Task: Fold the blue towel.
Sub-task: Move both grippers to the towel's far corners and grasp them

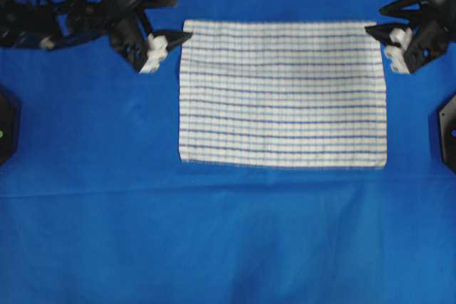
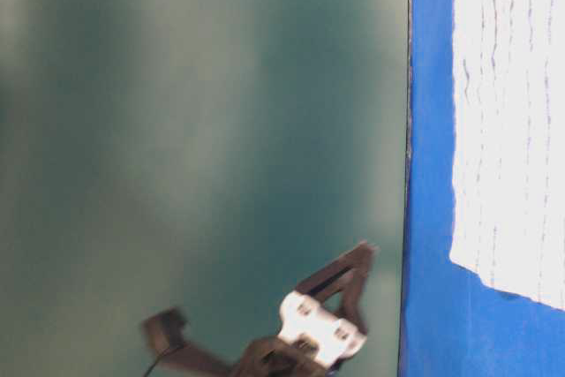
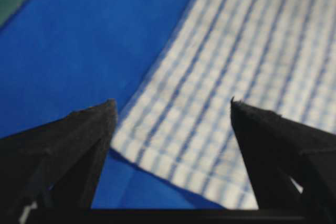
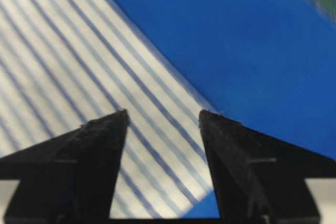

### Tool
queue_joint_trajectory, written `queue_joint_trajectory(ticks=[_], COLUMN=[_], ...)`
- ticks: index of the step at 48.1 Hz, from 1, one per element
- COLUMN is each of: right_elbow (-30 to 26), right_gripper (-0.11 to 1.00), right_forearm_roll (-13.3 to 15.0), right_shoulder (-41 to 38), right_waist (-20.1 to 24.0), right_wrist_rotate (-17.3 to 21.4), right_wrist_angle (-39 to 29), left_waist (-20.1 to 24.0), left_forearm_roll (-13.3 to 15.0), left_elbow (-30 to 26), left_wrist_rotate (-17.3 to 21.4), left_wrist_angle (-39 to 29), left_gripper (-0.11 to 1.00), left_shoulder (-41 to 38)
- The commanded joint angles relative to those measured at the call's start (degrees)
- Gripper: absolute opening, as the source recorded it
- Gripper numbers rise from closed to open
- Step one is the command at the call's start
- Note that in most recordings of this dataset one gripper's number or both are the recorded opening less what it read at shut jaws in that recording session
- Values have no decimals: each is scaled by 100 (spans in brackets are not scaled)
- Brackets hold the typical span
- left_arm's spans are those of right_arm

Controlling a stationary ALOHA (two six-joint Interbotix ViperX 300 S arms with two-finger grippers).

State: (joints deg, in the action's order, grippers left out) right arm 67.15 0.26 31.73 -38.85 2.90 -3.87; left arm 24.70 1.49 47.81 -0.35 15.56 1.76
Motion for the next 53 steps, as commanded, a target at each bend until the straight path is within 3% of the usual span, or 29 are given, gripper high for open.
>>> queue_joint_trajectory(ticks=[1,26,43,47,53], right_elbow=[-44,-176,-413,-422,-422], right_gripper=[59,59,56,46,12], right_forearm_roll=[26,88,97,97,97], right_shoulder=[-387,-1934,-2698,-2751,-2733], right_waist=[-149,-853,-861,-853,-835], right_wrist_rotate=[-9,-70,-79,-79,-88], right_wrist_angle=[193,888,1187,1099,984], left_waist=[97,554,580,536,519], left_forearm_roll=[9,9,0,0,0], left_elbow=[-237,-958,-1090,-1099,-1081], left_wrist_rotate=[0,105,105,123,123], left_wrist_angle=[18,18,-132,-360,-536], left_gripper=[82,82,78,69,37], left_shoulder=[-255,-1696,-2004,-2004,-2004])
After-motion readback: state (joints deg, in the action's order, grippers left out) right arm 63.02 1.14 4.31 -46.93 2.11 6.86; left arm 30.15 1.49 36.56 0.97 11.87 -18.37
